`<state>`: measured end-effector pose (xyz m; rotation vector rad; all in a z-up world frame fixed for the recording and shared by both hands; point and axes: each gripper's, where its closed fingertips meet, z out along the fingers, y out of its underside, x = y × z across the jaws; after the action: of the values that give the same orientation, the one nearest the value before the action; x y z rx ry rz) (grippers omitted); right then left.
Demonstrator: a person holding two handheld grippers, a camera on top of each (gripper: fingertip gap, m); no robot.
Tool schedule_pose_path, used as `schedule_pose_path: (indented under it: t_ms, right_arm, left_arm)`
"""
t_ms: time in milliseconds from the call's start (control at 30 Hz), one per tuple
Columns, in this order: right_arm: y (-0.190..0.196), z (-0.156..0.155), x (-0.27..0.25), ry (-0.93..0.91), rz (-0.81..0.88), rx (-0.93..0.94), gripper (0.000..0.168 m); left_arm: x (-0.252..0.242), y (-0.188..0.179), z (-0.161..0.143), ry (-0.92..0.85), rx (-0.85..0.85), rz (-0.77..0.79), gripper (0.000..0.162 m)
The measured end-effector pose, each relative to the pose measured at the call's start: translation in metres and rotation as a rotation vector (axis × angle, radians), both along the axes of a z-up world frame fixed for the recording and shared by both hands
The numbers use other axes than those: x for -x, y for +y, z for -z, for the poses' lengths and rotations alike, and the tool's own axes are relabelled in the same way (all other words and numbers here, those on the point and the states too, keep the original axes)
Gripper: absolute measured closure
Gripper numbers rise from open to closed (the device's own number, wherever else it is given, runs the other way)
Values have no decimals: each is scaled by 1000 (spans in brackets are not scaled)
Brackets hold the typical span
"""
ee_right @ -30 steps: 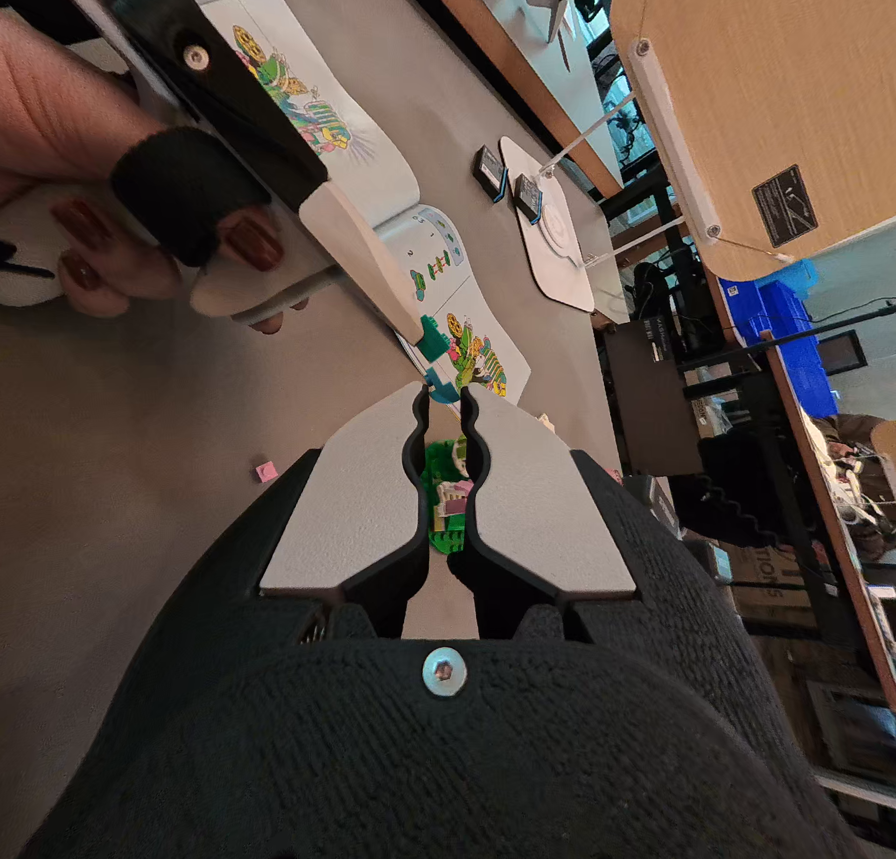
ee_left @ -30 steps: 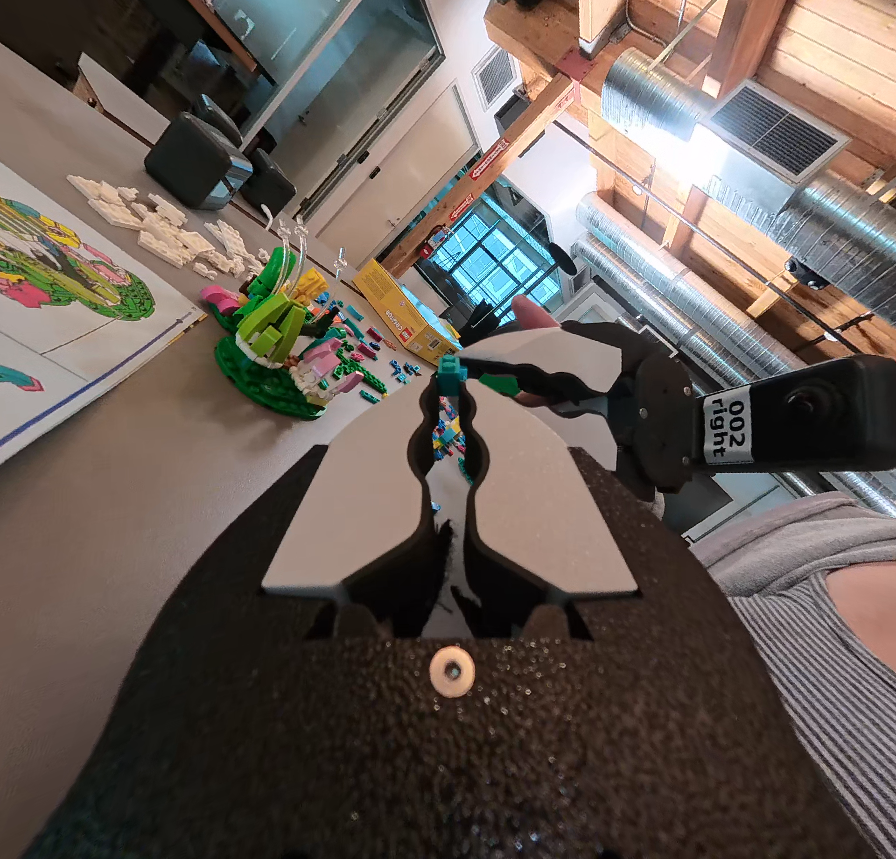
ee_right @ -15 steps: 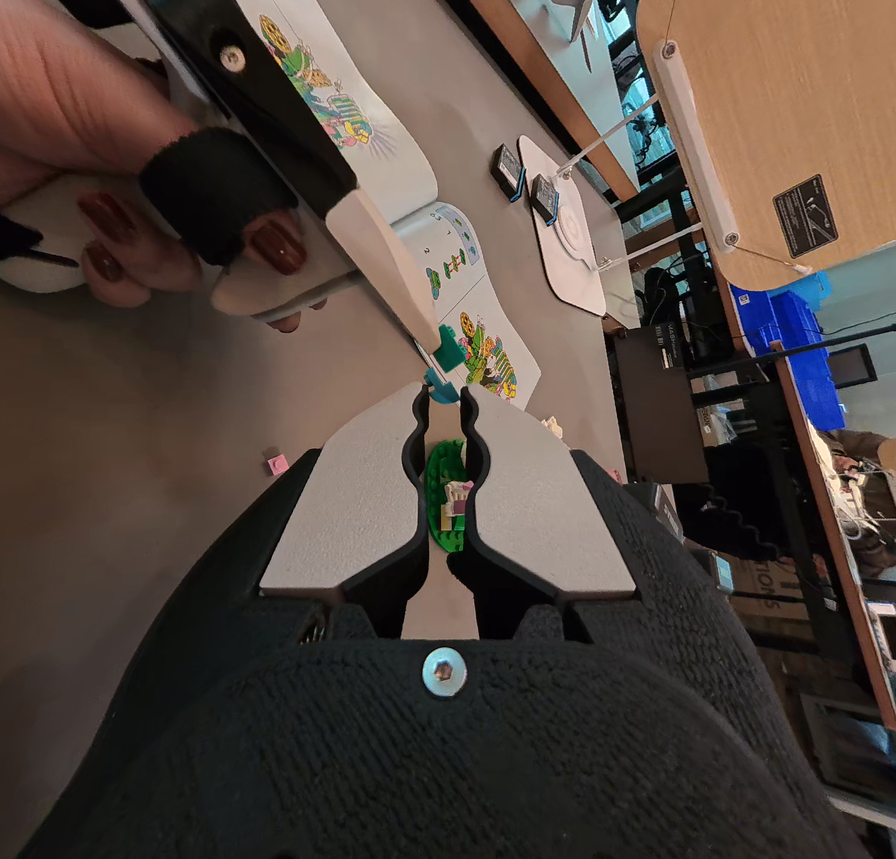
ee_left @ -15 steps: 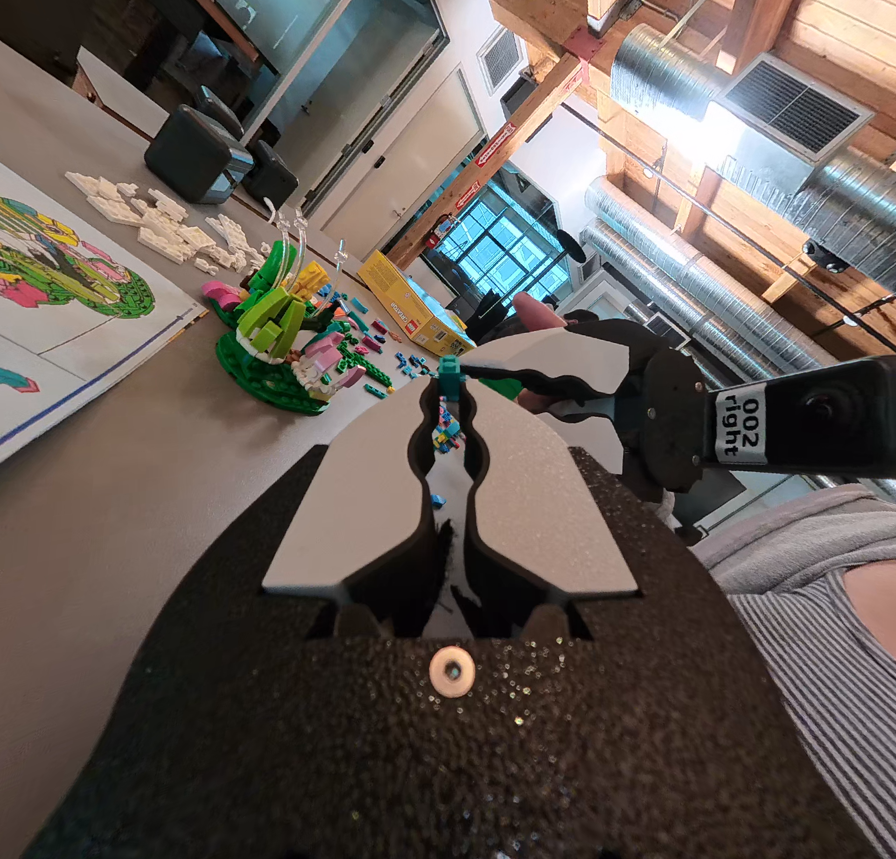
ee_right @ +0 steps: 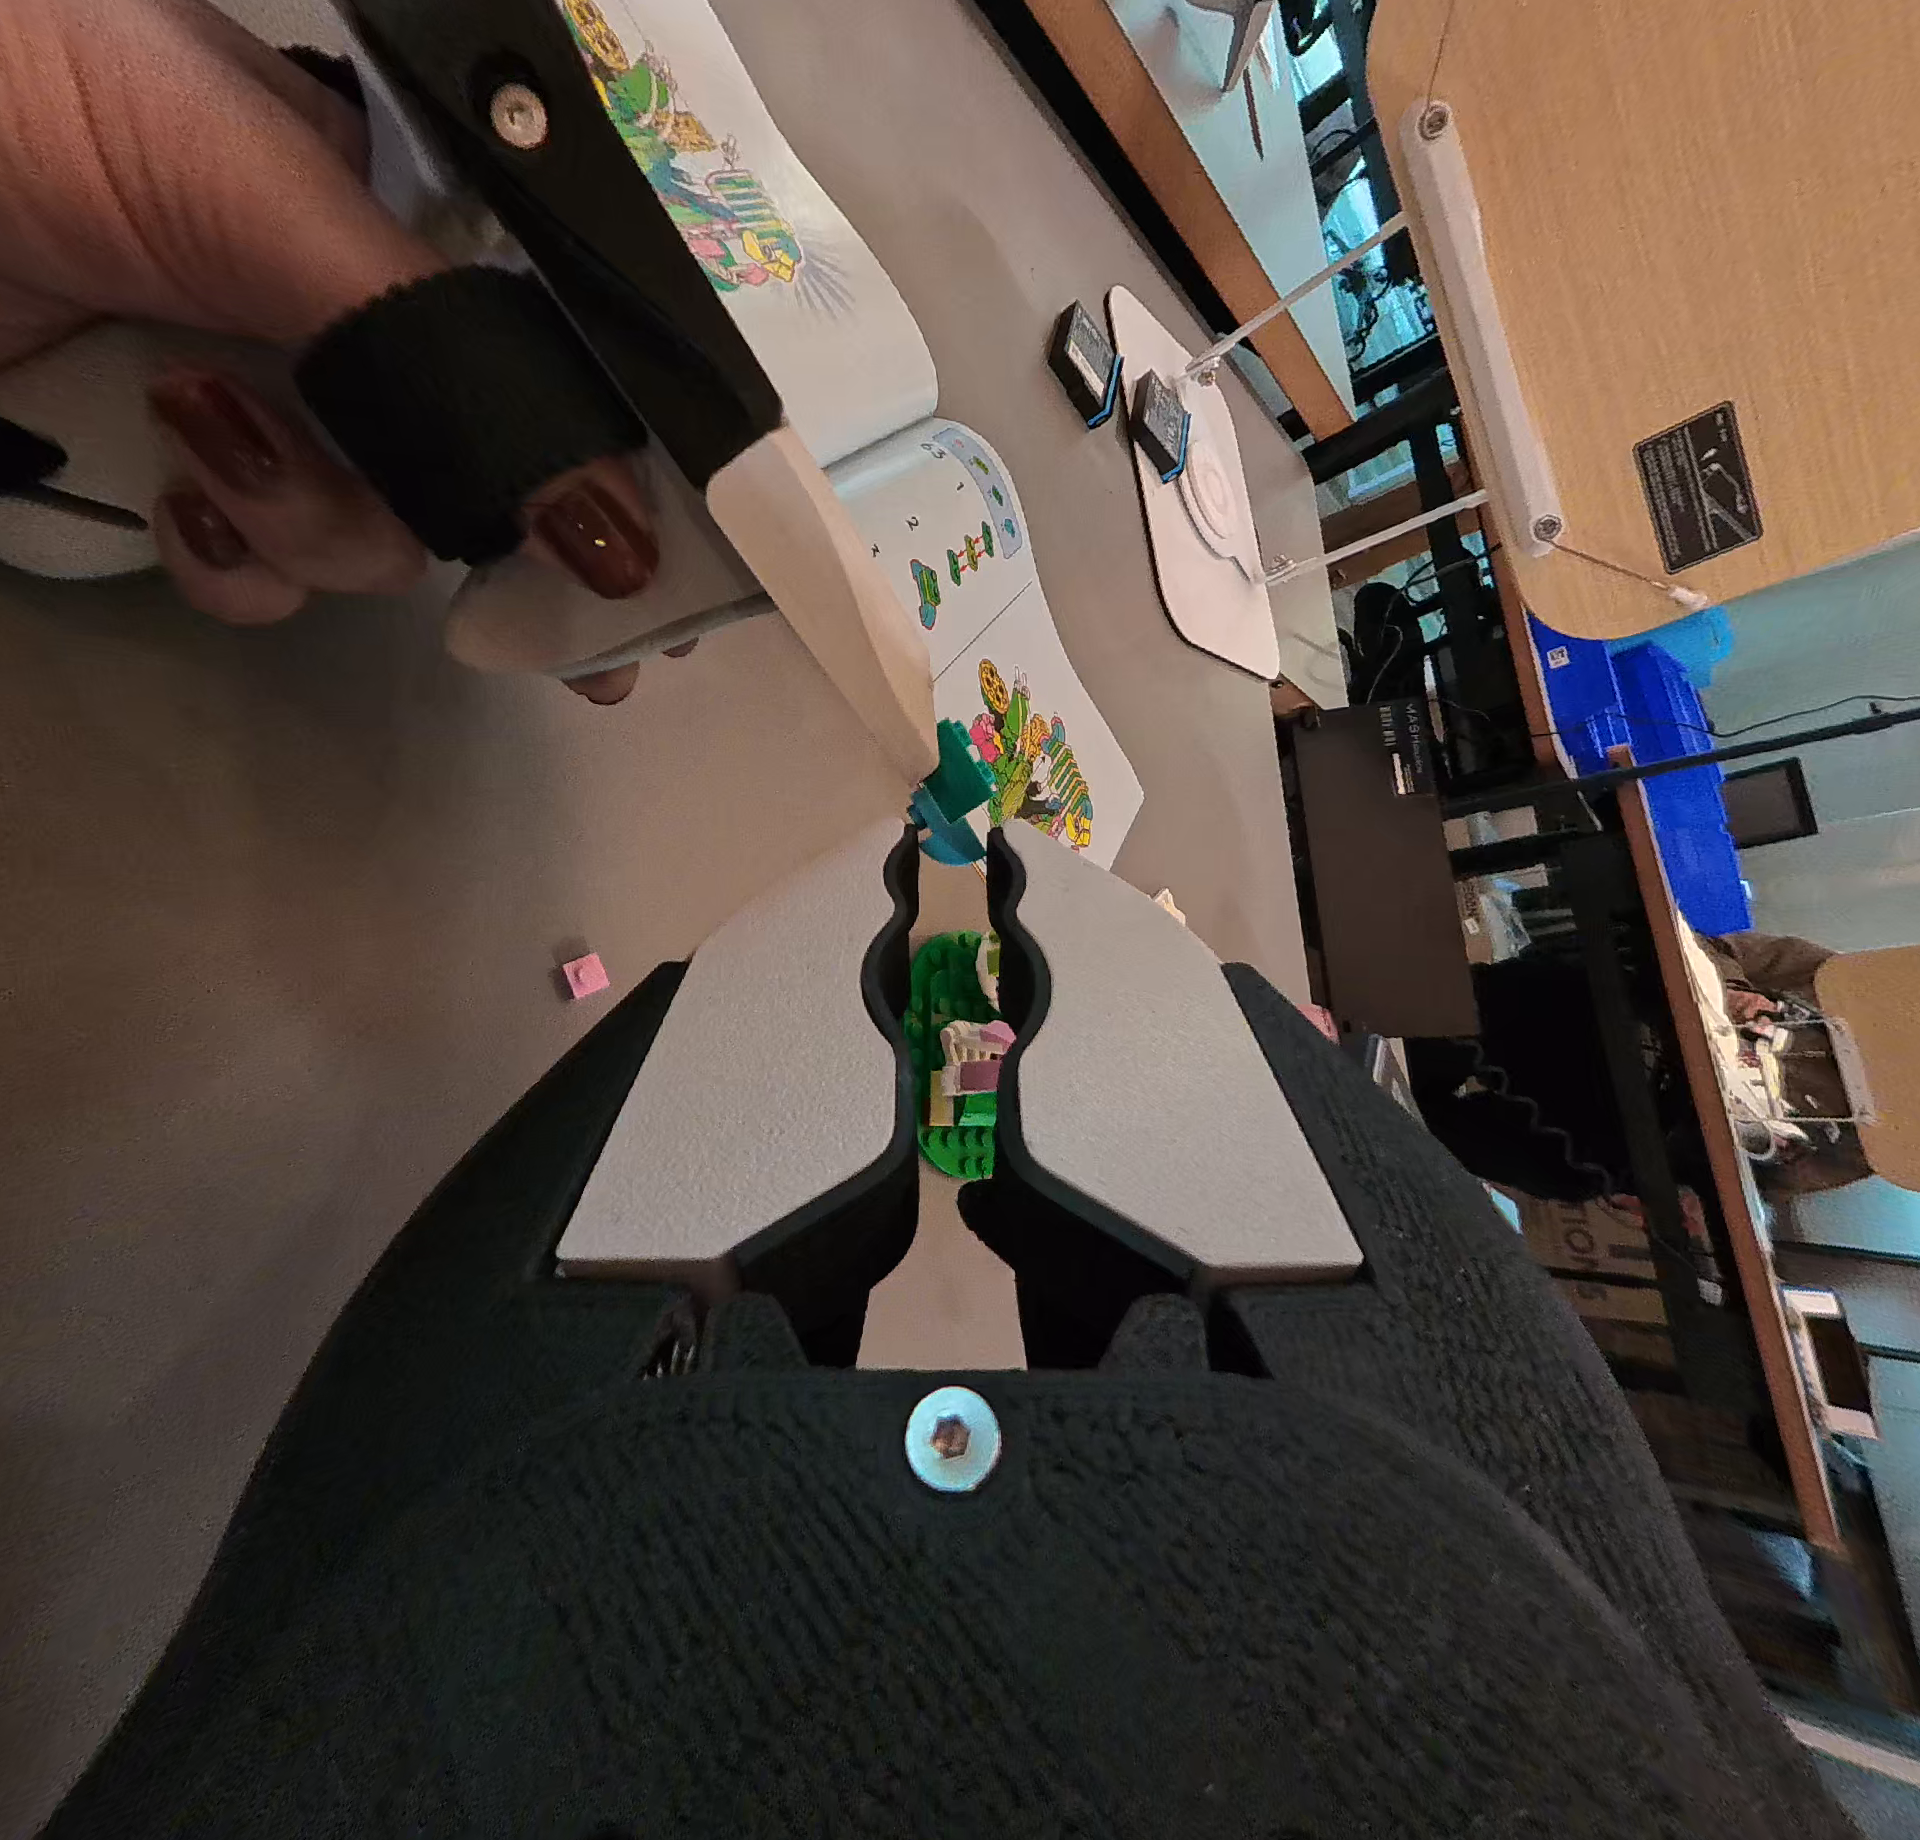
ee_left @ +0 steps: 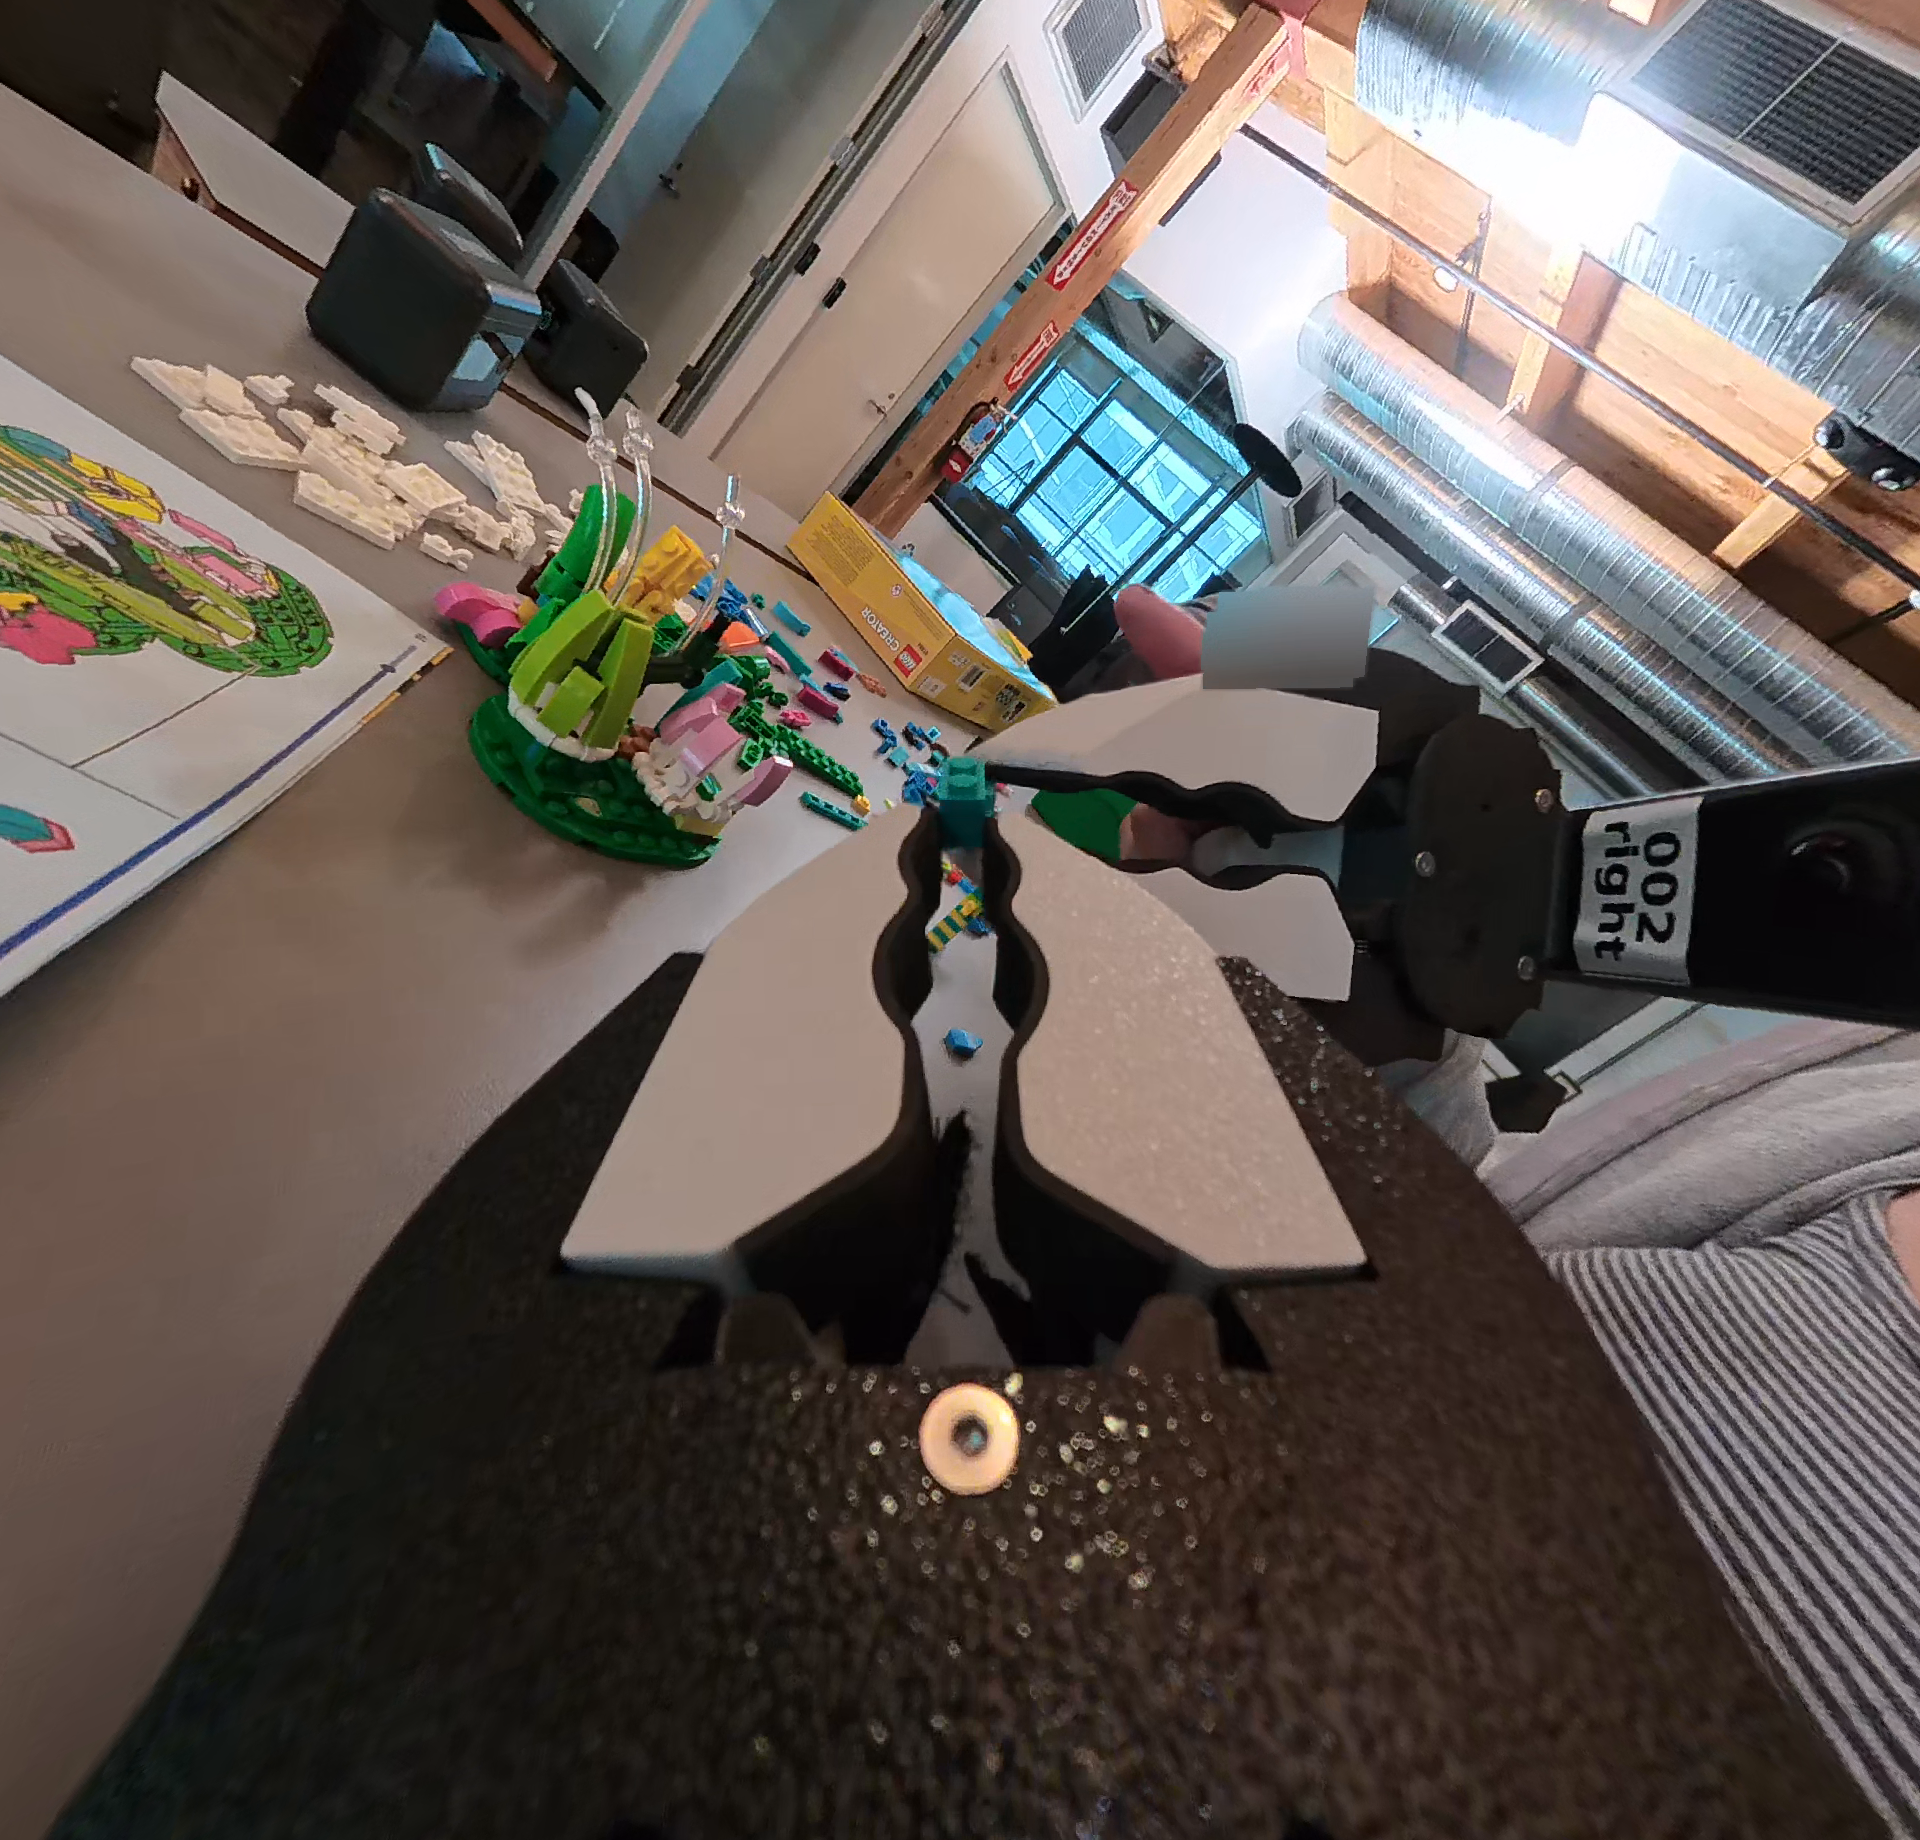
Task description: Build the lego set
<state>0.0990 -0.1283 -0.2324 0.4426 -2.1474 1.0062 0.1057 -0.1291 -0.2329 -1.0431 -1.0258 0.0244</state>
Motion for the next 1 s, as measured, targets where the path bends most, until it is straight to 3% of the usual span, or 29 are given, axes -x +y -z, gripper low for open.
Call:
schedule_pose_path:
  t_ms: [567,1000]
  right_arm:
    - [-1,6,-1,134,-90,-14,153]
    - [-2,8,-3,78,-95,8,158]
  left_arm:
    - [-3,3,7,-80,-5,141,155]
    - [-3,3,5,-72,-7,135,155]
